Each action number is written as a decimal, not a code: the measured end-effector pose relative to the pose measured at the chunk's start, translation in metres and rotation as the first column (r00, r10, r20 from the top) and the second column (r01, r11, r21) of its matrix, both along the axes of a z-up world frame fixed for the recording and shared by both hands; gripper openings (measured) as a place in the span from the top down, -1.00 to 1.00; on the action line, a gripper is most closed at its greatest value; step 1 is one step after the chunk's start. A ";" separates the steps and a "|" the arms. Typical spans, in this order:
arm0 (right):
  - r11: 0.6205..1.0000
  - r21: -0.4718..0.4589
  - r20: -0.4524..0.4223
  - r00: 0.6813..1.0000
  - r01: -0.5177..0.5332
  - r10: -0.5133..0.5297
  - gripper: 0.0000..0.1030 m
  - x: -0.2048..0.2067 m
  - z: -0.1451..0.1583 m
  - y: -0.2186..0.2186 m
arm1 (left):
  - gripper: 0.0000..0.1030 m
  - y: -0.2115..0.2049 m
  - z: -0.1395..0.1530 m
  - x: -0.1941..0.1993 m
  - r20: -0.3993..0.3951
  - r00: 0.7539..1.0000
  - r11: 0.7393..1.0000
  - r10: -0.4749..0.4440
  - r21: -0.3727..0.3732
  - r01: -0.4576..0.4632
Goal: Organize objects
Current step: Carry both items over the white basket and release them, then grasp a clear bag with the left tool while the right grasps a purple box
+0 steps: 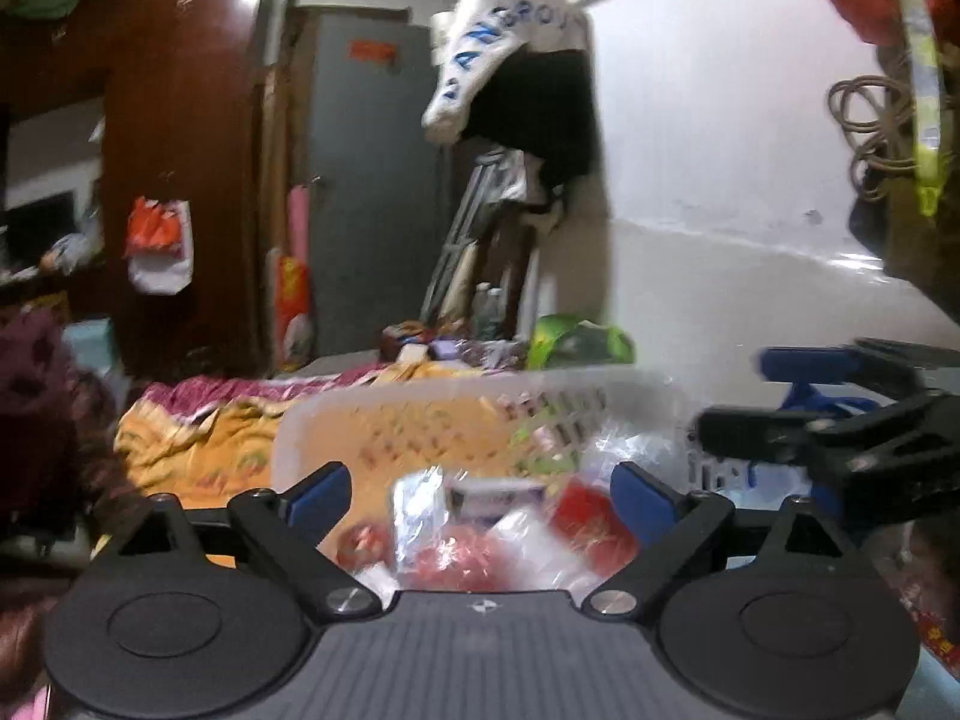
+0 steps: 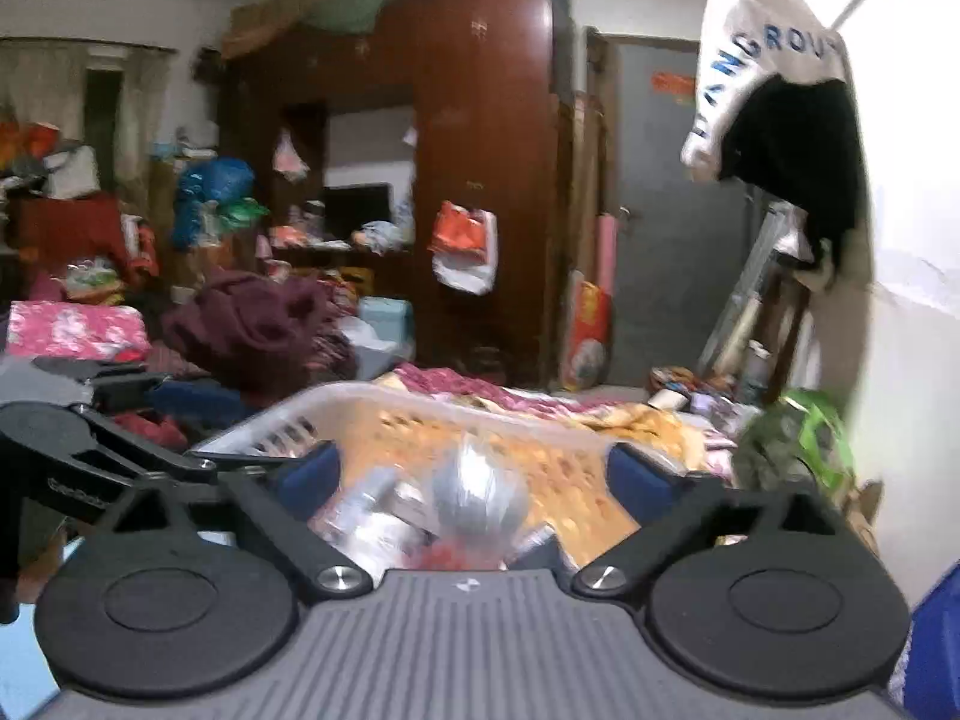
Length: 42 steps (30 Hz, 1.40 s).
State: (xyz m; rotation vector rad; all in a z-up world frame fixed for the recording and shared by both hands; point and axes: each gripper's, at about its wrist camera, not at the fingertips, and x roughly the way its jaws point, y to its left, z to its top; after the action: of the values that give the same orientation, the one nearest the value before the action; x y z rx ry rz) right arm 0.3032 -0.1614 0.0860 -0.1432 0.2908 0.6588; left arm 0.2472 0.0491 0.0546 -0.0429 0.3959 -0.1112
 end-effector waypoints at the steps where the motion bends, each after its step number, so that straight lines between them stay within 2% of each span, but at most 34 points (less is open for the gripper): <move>1: 1.000 0.015 -0.002 1.000 0.007 -0.007 -0.93 -0.005 -0.005 -0.008 | -0.85 0.001 -0.002 -0.011 0.023 1.000 1.000 -0.010 -0.008 0.010; 4: 0.992 0.123 -0.026 1.000 -0.014 0.017 -1.00 -0.035 -0.021 -0.047 | -0.86 0.001 -0.011 -0.058 0.084 0.995 0.998 -0.061 -0.024 0.063; 6: 0.990 0.141 -0.063 0.998 -0.003 0.012 -1.00 -0.052 -0.036 -0.063 | -0.87 -0.007 -0.026 -0.078 0.064 0.993 0.995 -0.097 -0.016 0.098; 9: 0.997 0.067 -0.124 0.992 0.024 -0.016 -1.00 -0.056 -0.062 -0.062 | -0.86 -0.019 -0.057 -0.081 -0.061 0.990 0.992 -0.125 0.015 0.126; 11: 1.000 -0.005 -0.176 0.984 0.009 -0.010 -1.00 -0.049 -0.077 -0.051 | -0.83 -0.024 -0.075 -0.081 -0.114 0.980 0.986 -0.161 0.030 0.166; 14: 0.996 -0.084 -0.233 0.973 -0.018 -0.002 -0.95 -0.033 -0.093 -0.030 | -0.83 -0.030 -0.090 -0.080 -0.151 0.973 0.983 -0.172 0.041 0.180; 18: 0.987 -0.138 -0.283 0.958 -0.086 0.044 -0.79 -0.028 -0.110 -0.010 | -0.83 -0.028 -0.102 -0.072 -0.189 0.970 0.986 -0.150 0.045 0.162; 19: 0.983 -0.155 -0.295 0.954 -0.097 0.048 -0.68 -0.026 -0.114 -0.006 | -0.83 -0.025 -0.104 -0.073 -0.196 0.968 0.985 -0.157 0.035 0.166; 20: 0.983 -0.154 -0.303 0.952 -0.101 0.050 -0.64 -0.025 -0.116 -0.005 | -0.83 -0.027 -0.106 -0.072 -0.200 0.966 0.985 -0.163 0.026 0.171; 22: 0.989 -0.106 -0.324 0.944 -0.100 0.061 -0.38 -0.025 -0.118 -0.013 | -0.83 -0.027 -0.109 -0.071 -0.210 0.965 0.985 -0.160 0.026 0.169; 28: 0.999 -0.021 -0.319 0.948 -0.024 0.016 -0.39 -0.032 -0.121 -0.041 | -0.83 -0.037 -0.112 -0.069 -0.220 0.963 0.985 -0.155 0.035 0.167; 30: 1.000 -0.006 -0.315 0.949 -0.011 0.009 -0.39 -0.032 -0.123 -0.046 | -0.66 -0.038 -0.112 -0.068 -0.215 0.965 0.986 -0.153 0.036 0.165; 31: 1.000 0.001 -0.316 0.949 -0.009 0.009 -0.39 -0.032 -0.124 -0.046 | -0.21 -0.040 -0.112 -0.068 -0.216 0.966 0.986 -0.145 0.045 0.159; 34: 1.000 0.015 -0.315 0.949 -0.007 0.011 -0.39 -0.028 -0.127 -0.047 | -0.15 -0.039 -0.111 -0.072 -0.210 0.968 0.988 -0.138 0.045 0.151; 36: 0.999 0.034 -0.305 0.952 0.002 0.009 -0.39 -0.027 -0.125 -0.048 | -0.15 -0.040 -0.109 -0.081 -0.176 0.972 0.984 -0.156 0.054 0.168; 42: 0.999 0.035 -0.266 0.964 0.014 -0.005 -0.38 -0.034 -0.125 -0.048 | -0.15 -0.030 -0.104 -0.094 -0.113 0.979 0.985 -0.171 -0.012 0.171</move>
State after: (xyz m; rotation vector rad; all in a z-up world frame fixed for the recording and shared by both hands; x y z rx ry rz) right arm 0.2694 -0.2089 -0.0393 -0.0175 0.5371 0.6738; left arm 0.1532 0.0193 -0.0496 -0.0178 0.5130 -0.2799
